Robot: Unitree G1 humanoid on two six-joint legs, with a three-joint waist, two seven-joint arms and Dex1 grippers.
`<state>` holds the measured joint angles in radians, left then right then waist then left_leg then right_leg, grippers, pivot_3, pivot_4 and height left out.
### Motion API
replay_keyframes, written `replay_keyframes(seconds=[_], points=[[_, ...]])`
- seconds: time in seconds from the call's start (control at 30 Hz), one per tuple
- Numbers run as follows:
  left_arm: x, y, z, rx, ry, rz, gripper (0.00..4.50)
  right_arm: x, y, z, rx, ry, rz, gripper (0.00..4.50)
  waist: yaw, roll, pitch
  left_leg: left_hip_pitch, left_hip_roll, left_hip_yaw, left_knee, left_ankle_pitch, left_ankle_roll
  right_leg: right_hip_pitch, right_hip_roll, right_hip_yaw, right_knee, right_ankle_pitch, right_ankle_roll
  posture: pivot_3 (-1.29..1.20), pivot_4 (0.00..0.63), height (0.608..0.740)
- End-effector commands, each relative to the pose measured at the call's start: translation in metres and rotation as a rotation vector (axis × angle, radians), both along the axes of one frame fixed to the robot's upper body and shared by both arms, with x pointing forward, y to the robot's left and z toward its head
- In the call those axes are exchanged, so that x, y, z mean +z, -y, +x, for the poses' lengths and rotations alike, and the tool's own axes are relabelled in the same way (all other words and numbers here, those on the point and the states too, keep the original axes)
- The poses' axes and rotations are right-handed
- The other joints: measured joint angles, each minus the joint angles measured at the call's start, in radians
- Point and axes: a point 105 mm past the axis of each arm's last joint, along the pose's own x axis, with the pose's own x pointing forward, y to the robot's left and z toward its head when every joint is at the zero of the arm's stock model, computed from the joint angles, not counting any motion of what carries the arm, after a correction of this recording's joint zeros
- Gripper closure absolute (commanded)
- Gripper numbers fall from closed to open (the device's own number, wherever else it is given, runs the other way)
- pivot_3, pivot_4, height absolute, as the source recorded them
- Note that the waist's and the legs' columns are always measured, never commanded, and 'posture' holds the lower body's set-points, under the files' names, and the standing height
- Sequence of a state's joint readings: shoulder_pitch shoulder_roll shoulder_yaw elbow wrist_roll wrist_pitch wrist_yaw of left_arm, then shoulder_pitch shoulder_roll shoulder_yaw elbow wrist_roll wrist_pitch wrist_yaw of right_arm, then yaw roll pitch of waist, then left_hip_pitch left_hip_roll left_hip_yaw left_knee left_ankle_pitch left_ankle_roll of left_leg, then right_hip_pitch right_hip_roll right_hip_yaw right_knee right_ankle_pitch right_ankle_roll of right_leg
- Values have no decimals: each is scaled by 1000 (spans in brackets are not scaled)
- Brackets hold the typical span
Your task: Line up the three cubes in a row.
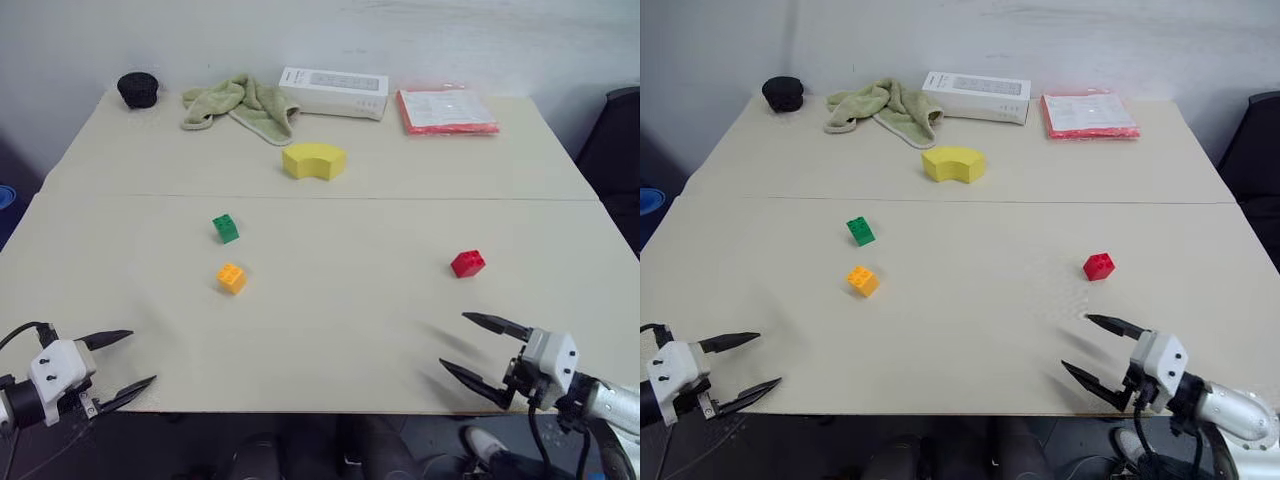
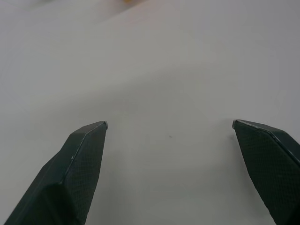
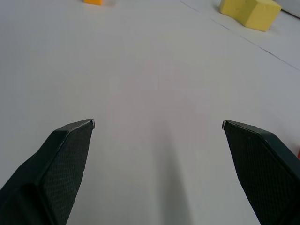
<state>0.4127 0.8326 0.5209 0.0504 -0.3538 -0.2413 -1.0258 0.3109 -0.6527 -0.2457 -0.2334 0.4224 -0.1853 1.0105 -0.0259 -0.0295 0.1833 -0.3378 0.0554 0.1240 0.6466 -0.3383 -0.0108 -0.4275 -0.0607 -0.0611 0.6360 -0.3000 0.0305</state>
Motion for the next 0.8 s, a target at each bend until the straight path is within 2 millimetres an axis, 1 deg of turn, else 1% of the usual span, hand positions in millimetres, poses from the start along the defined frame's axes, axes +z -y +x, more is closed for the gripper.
replay_keyframes(seconds=[0.03,0.13,0.17,0.27,0.33,0.37,0.4,0.47,0.5,0.57,0.63,0.7,0.8], points=[[8,1,1,14,40,-22,4,10,-5,3,-14,39,21,0,0,0,0,0,0,0,0,0,0,0,0,0,0,0,0,0,150,740],[4,7,-1,-4,-12,-80,4,16,-7,6,-44,62,44,0,0,0,0,0,0,0,0,0,0,0,0,0,0,0,0,0,150,740],[7,12,0,-18,-30,-121,4,20,-4,6,-79,72,65,0,0,0,0,0,0,0,0,0,0,0,0,0,0,0,0,0,150,740],[28,29,12,-52,-23,-247,4,35,12,1,-207,106,117,0,8,1,0,0,0,-1,1,0,0,0,0,0,0,0,0,0,150,740],[35,46,17,-128,-22,-262,4,40,25,-4,-316,120,149,0,16,1,0,-1,0,-1,1,0,0,0,0,0,1,0,0,0,150,740],[36,61,19,-200,-22,-256,4,38,39,-9,-421,126,174,0,22,1,0,-1,0,-1,1,0,0,0,0,0,1,0,0,0,150,740],[37,71,20,-249,-21,-253,4,37,48,-13,-497,128,190,0,24,0,0,0,0,-1,1,0,-1,1,0,0,1,0,0,0,150,740],[39,92,22,-354,-19,-247,4,28,61,-23,-622,116,213,0,25,2,0,0,0,-1,1,0,-1,1,0,0,1,0,0,0,150,740],[42,106,26,-403,-4,-269,4,18,64,-30,-677,101,209,0,25,2,-1,0,-1,-1,0,0,-1,1,0,0,1,0,0,0,150,740],[49,123,36,-450,38,-296,4,7,66,-36,-765,85,229,0,24,3,-1,0,-1,-1,0,0,-1,1,0,0,1,0,0,0,150,740],[53,132,45,-464,65,-312,4,3,64,-35,-809,88,247,0,15,4,-1,0,0,-1,1,1,-1,1,0,1,2,0,0,0,150,740],[54,137,50,-473,65,-328,4,4,61,-29,-817,73,303,0,-5,4,-1,0,-1,3,1,1,-1,2,1,4,4,0,0,0,150,740],[57,146,56,-480,61,-375,4,18,50,-11,-753,93,320,0,-17,4,-1,1,0,5,0,1,-2,2,2,7,7,0,0,0,150,740]])
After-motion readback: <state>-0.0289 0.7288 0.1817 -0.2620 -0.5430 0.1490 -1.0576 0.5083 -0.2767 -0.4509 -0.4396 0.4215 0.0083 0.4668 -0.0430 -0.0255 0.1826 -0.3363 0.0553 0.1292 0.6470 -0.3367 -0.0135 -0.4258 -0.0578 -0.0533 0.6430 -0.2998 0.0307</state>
